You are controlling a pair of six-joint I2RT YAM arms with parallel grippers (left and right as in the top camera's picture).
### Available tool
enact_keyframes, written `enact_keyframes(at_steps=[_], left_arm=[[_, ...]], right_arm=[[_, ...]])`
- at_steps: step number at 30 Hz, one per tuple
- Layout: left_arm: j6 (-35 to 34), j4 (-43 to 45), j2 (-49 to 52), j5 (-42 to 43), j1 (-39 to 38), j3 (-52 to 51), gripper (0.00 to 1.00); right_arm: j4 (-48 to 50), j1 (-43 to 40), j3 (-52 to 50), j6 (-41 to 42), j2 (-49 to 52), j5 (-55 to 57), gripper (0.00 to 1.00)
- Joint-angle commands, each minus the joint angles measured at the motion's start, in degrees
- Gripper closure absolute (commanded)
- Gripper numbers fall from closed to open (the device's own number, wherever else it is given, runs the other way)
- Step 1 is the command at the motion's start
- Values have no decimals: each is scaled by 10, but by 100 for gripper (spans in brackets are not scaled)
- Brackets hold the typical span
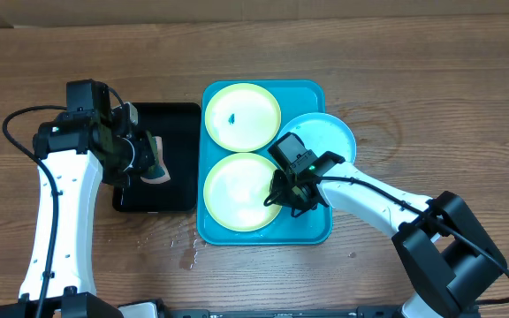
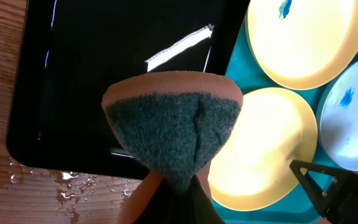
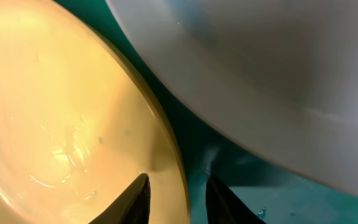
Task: Clean dirty plates on tray and stack at the side
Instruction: 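Move the sponge with the left gripper back over the black tray, then grasp the lower yellow plate rim with the right gripper and lift it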
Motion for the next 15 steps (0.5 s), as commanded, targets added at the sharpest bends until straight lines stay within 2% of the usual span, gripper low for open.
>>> enact_keyframes(at_steps=[1, 4, 8, 15], left_arm=[[16, 3, -4, 11, -1, -4, 96], [16, 3, -5, 11, -1, -4, 96], [22, 2, -4, 11, -1, -4, 96], [25, 3, -4, 11, -1, -4, 96]], right_arm=[[9, 3, -3, 3, -1, 6, 73], [14, 3, -3, 3, 0, 6, 80], [13, 3, -3, 3, 1, 6, 96], [11, 3, -3, 2, 1, 1, 96]])
